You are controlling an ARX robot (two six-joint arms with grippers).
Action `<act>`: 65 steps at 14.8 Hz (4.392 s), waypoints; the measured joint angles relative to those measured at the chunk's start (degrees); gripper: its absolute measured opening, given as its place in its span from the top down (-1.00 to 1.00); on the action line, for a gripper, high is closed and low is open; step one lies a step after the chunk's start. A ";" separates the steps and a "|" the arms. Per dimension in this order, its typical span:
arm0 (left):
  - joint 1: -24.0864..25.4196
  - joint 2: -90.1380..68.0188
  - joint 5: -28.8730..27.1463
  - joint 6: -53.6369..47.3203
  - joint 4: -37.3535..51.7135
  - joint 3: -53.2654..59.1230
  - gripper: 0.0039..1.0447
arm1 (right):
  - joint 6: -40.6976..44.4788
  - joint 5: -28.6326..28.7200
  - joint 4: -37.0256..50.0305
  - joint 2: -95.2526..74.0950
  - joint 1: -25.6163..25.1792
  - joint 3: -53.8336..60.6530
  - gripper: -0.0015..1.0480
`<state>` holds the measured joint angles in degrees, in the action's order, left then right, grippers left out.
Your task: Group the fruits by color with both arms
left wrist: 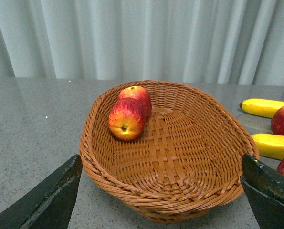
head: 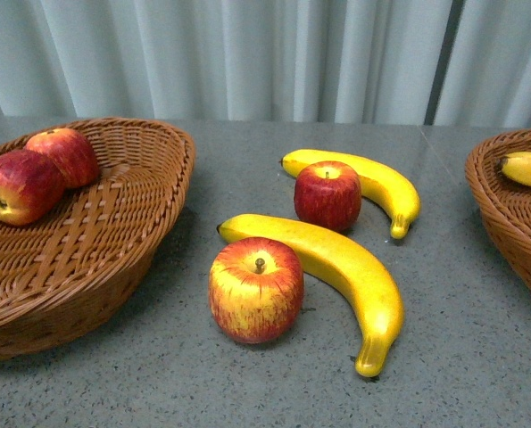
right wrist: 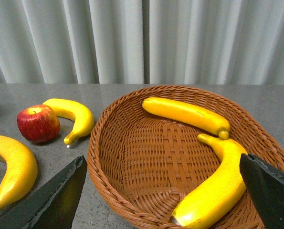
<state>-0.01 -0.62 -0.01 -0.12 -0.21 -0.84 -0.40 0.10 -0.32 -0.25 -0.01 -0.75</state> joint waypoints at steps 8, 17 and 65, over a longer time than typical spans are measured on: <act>0.00 0.00 0.00 0.00 0.02 0.00 -0.88 | 0.00 0.00 0.00 0.00 0.00 0.00 -0.87; 0.00 0.00 0.00 0.00 0.02 0.00 -0.88 | 0.00 0.00 0.00 0.00 0.00 0.00 -0.87; -10.64 -79.76 -2.78 6.01 10.10 -40.37 -0.86 | 0.20 -0.11 0.07 0.00 0.00 0.00 -0.87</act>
<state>-10.66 -80.38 -2.79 5.89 9.89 -41.21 -0.21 -0.01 -0.25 -0.25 -0.01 -0.75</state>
